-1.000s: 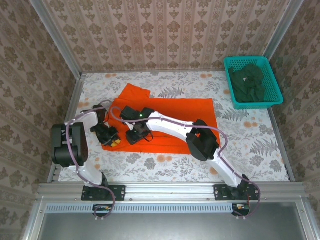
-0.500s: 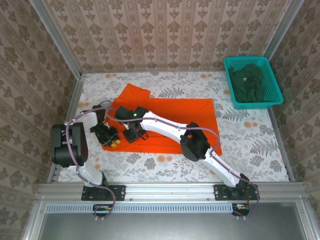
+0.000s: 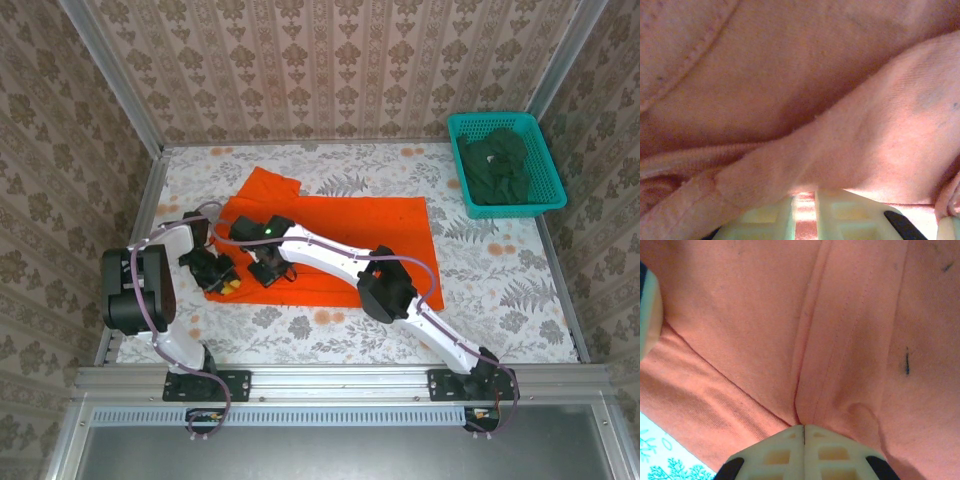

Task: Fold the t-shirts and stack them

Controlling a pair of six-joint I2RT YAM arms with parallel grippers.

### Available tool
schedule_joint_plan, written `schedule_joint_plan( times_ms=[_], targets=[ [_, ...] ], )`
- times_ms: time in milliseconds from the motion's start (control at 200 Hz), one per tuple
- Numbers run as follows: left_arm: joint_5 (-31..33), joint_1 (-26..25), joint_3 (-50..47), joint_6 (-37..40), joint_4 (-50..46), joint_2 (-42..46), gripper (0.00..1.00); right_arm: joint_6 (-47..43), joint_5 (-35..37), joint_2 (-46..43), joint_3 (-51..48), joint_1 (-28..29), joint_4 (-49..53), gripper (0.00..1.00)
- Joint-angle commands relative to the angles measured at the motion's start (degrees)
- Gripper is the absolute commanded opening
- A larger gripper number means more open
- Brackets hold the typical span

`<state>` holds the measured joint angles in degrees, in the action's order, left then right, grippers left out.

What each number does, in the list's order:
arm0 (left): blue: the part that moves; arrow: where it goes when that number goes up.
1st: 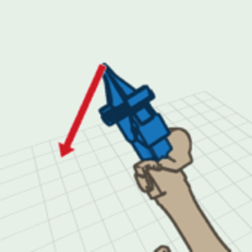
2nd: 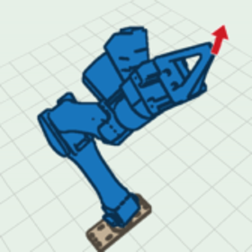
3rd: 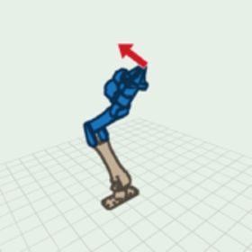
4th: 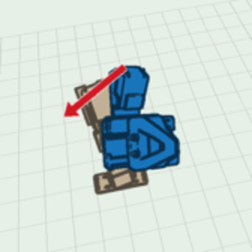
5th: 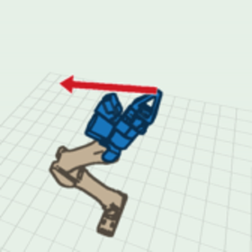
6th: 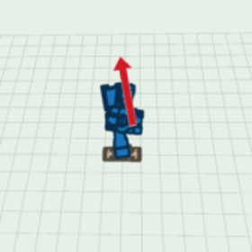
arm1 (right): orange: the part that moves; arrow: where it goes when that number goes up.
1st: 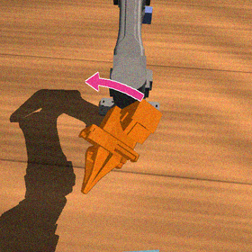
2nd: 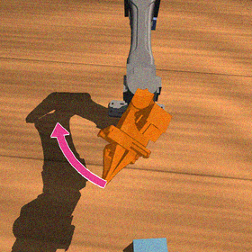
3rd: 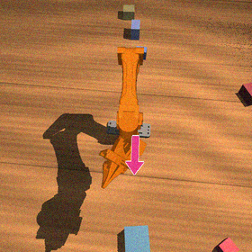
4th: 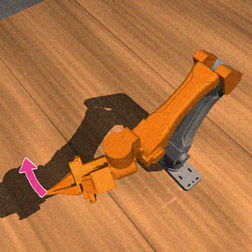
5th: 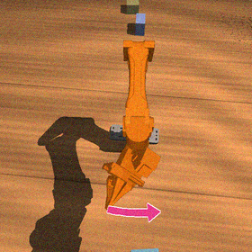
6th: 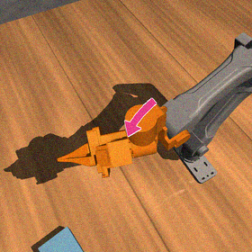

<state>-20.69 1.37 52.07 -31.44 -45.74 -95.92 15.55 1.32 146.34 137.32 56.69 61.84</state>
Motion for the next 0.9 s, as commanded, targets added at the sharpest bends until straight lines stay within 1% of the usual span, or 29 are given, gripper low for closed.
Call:
schedule_joint_plan(
  times_ms=[0, 95, 220, 440, 575, 895],
  targets=[
    [1.5, 0.7, -1.9, 1.4, -0.6, -0.8, 0.18, 0.4, 0.4, -0.6, 1.5, -1.0, 1.2, 0.0],
    [1.9, 0.7, -1.9, 1.5, -0.5, -1.0, 0.18, 1.4, -1.8, -2.5, -0.2, -2.4, -1.0, 0.0],
    [2.6, 0.8, -1.8, 1.7, -0.4, -0.9, 0.18, 3.4, -6.6, -5.7, -4.4, -4.8, -5.4, 0.0],
    [3.8, 0.8, -2.2, 2.3, -0.4, -0.6, 0.17, 6.1, -10.9, -8.6, -10.5, -9.8, -10.9, 0.0],
    [4.7, 1.0, -2.2, 2.5, -0.3, -0.6, 0.17, 6.4, -11.6, -9.1, -13.8, -11.7, -13.7, 0.0],
    [6.4, 0.9, -2.3, 2.9, -0.5, -0.5, 0.16, 7.6, -11.0, -10.3, -18.7, -15.4, -16.2, 0.0]
  ],
)
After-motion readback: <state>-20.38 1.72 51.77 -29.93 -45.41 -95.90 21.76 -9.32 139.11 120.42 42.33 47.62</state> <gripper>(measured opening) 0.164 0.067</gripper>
